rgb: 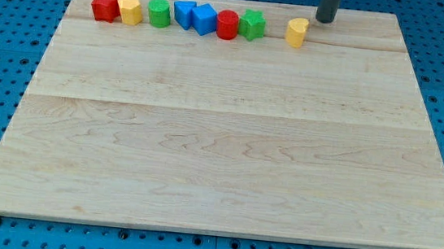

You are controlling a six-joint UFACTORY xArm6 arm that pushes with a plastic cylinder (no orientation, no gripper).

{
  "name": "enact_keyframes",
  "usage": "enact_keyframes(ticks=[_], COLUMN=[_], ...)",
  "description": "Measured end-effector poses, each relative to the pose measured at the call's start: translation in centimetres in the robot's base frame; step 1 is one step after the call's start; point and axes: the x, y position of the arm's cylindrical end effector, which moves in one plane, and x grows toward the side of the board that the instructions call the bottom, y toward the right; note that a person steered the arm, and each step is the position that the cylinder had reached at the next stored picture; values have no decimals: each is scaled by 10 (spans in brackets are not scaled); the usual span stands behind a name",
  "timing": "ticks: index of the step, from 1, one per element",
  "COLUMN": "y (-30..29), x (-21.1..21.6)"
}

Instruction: Move yellow heart to the center

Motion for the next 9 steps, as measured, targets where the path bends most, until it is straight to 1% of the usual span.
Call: enact_keyframes(ticks=[1,2,3,4,5,6,7,8,9], y=[-21,2,3,-51,-51,-62,-104,-162,-252], x=[39,17,-9,-7,27,74,133,198,267])
